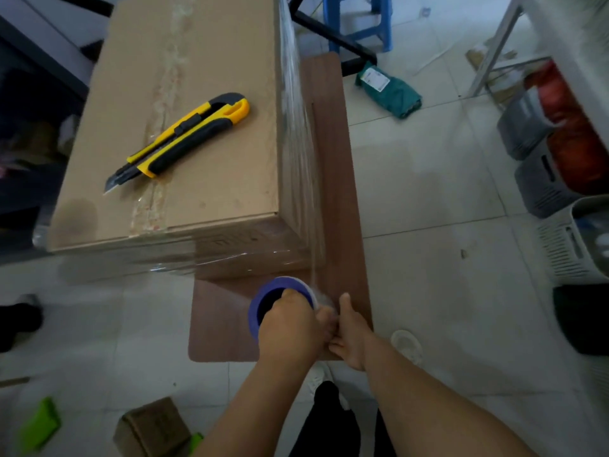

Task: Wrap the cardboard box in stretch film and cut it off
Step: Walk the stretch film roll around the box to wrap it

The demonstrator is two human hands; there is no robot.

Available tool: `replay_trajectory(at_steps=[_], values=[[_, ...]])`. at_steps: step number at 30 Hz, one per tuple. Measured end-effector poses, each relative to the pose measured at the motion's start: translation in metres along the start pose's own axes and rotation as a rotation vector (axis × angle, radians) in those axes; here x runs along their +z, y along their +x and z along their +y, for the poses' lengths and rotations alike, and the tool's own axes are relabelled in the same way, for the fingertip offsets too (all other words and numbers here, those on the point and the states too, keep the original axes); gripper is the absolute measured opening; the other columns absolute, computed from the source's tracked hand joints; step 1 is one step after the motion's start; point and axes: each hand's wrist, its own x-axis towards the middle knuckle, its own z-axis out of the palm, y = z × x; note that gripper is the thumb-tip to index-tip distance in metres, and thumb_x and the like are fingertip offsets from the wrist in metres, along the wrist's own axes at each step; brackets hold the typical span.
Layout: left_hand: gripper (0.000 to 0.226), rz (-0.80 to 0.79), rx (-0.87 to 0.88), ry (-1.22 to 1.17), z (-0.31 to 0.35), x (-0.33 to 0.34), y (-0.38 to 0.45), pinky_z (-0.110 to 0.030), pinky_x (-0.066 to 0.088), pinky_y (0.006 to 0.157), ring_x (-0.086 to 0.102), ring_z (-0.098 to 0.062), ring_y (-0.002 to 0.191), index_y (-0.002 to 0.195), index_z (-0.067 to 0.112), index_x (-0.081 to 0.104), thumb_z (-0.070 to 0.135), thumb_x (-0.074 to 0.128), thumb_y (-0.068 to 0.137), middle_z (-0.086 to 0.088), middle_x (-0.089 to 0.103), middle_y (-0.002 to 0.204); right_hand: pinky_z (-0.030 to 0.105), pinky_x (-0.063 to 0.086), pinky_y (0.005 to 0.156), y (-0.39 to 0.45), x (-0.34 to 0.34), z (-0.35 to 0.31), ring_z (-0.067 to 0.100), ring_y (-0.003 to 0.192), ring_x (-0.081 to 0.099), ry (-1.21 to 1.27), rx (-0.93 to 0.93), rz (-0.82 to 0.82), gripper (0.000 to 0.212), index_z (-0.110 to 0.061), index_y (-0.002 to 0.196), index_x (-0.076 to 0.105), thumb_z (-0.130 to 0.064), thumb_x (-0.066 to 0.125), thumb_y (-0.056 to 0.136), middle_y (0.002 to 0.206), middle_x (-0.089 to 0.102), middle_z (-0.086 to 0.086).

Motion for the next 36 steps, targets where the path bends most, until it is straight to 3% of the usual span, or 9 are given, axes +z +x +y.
replay_trajectory(at_steps=[7,10,14,18,21,26,30,32,36], values=[[0.044,0.002,0.12,0.037,-0.031,-0.011,0.014,-0.023,0.041,0.057,0.064,-0.02,0.083,0.107,0.004,0.051,0.045,0.056,0.091,-0.007,0.065,0.094,0.035,0.042,0.103,0.004,0.035,0.021,0.027,0.12,0.055,0.12,-0.056,0.022,0.073,-0.012,0.145,0.04,-0.063,0.02,0.097,0.143,0.049,0.012],[0.046,0.008,0.15,0.042,-0.039,-0.014,0.017,-0.026,0.044,0.061,0.065,-0.022,0.086,0.106,0.003,0.052,0.046,0.056,0.09,-0.009,0.065,0.097,0.032,0.044,0.094,0.006,0.041,0.024,0.024,0.102,0.06,0.142,-0.074,0.047,0.067,-0.018,0.118,0.054,-0.07,0.02,0.092,0.111,0.062,0.01],[0.048,0.003,0.161,0.057,-0.045,-0.015,0.018,-0.028,0.047,0.065,0.065,-0.023,0.085,0.104,0.004,0.052,0.05,0.057,0.088,-0.009,0.066,0.095,0.029,0.045,0.082,0.015,0.042,0.028,0.018,0.074,0.055,0.184,-0.051,0.065,0.06,-0.019,0.082,0.049,-0.07,0.018,0.092,0.08,0.055,0.005],[0.052,0.001,0.157,0.073,-0.05,-0.014,0.014,-0.028,0.048,0.066,0.065,-0.022,0.086,0.106,0.005,0.051,0.052,0.059,0.085,-0.008,0.066,0.096,0.033,0.044,0.098,0.019,0.041,0.031,0.021,0.089,0.056,0.191,-0.054,0.065,0.062,-0.013,0.115,0.051,-0.064,0.021,0.096,0.095,0.057,0.009],[0.054,0.001,0.161,0.09,-0.054,-0.015,0.014,-0.026,0.046,0.064,0.065,-0.021,0.086,0.107,0.005,0.051,0.053,0.06,0.084,-0.007,0.066,0.097,0.029,0.046,0.087,0.019,0.045,0.032,0.015,0.071,0.053,0.208,-0.052,0.084,0.06,-0.012,0.107,0.051,-0.064,0.021,0.096,0.075,0.053,0.003],[0.052,0.005,0.244,0.11,-0.061,-0.02,0.014,-0.023,0.042,0.06,0.064,-0.02,0.085,0.106,0.004,0.051,0.051,0.059,0.086,-0.007,0.065,0.097,0.028,0.047,0.084,0.019,0.053,0.037,0.015,0.072,0.053,0.257,-0.087,0.115,0.059,-0.012,0.11,0.051,-0.062,0.022,0.097,0.076,0.054,0.003],[0.046,-0.04,0.309,0.075,-0.073,-0.024,0.018,-0.024,0.042,0.059,0.064,-0.021,0.081,0.106,0.005,0.051,0.046,0.06,0.088,-0.006,0.062,0.089,0.034,0.042,0.107,0.022,0.066,0.044,0.014,0.073,0.052,0.326,-0.142,0.117,0.059,-0.015,0.097,0.051,-0.064,0.019,0.096,0.074,0.052,0.002],[0.045,-0.062,0.352,0.082,-0.081,-0.027,0.02,-0.024,0.041,0.059,0.063,-0.021,0.081,0.107,0.004,0.05,0.045,0.06,0.088,-0.007,0.064,0.093,0.037,0.041,0.109,0.022,0.074,0.049,0.014,0.073,0.053,0.367,-0.179,0.144,0.061,-0.014,0.091,0.054,-0.063,0.019,0.097,0.074,0.053,0.003],[0.045,-0.079,0.424,0.089,-0.098,-0.03,0.021,-0.024,0.039,0.061,0.061,-0.02,0.081,0.108,0.005,0.05,0.043,0.061,0.088,-0.009,0.065,0.099,0.035,0.042,0.107,0.019,0.094,0.06,0.016,0.081,0.057,0.452,-0.242,0.186,0.064,-0.013,0.1,0.057,-0.063,0.018,0.097,0.078,0.056,0.002]])
